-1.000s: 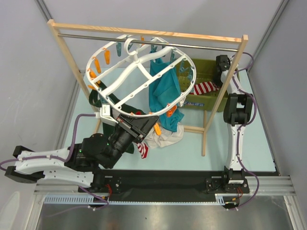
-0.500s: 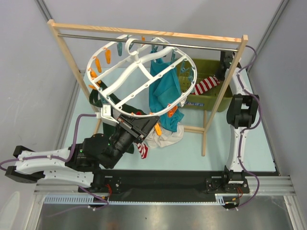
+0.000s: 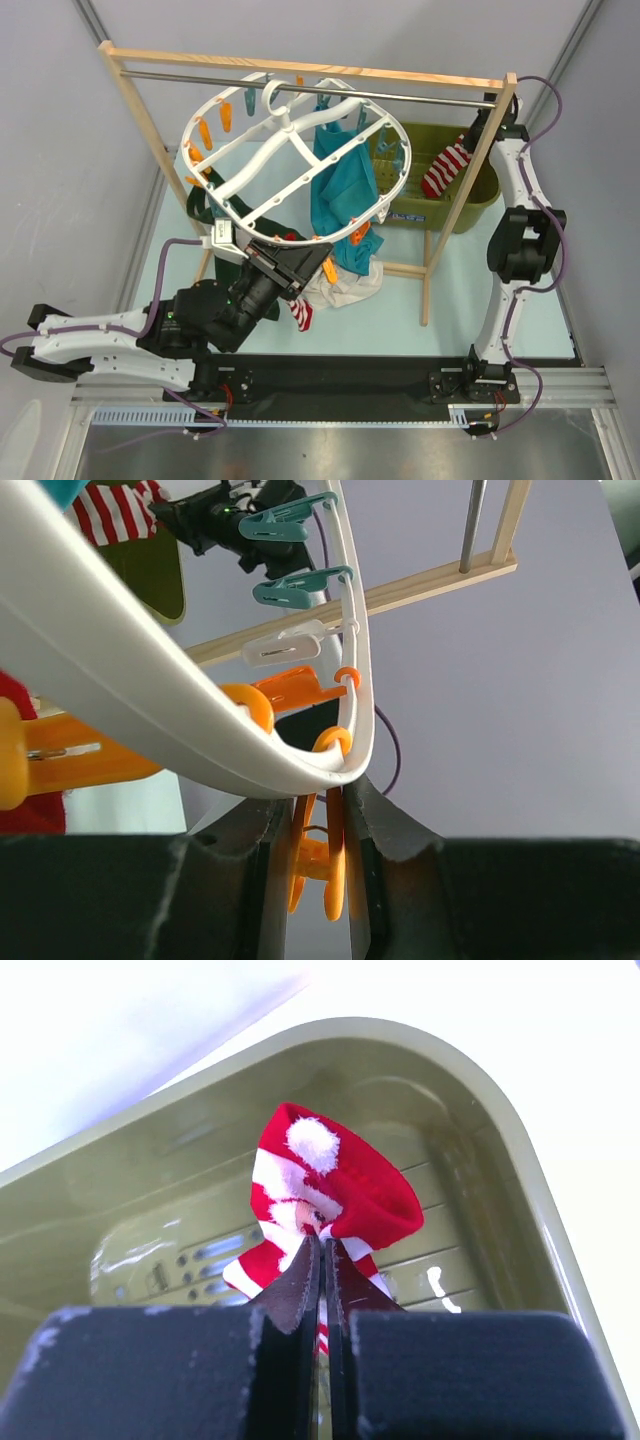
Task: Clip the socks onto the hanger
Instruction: Pick up the sock from the bin, then clamp the sock onto the hanger.
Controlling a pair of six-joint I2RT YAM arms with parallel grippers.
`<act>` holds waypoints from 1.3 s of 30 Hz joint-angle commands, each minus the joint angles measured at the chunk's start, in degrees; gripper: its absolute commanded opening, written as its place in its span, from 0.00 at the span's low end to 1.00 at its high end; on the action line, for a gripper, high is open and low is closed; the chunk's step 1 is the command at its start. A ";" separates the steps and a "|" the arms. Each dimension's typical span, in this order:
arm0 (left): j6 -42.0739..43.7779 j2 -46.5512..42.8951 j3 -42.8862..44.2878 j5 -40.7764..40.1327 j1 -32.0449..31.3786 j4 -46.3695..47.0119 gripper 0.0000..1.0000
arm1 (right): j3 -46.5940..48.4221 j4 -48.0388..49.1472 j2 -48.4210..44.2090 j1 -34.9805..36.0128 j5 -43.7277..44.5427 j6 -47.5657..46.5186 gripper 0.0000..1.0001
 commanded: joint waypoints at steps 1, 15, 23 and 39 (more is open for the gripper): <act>-5.04 -0.78 -1.57 -1.59 0.04 -4.40 0.00 | -2.50 3.81 -9.82 -1.30 -5.27 -1.39 0.00; -12.09 -1.31 -2.80 -2.47 0.04 -7.67 0.00 | -0.59 20.84 -29.51 -7.36 -24.97 13.45 0.00; -10.68 -1.31 -3.33 -3.88 0.04 -5.90 0.00 | 9.16 36.67 -33.65 -13.52 -32.72 32.54 0.00; -10.24 -1.13 -2.54 -1.42 -0.31 -6.69 0.00 | 17.79 56.74 -39.19 -11.59 -41.49 61.44 0.00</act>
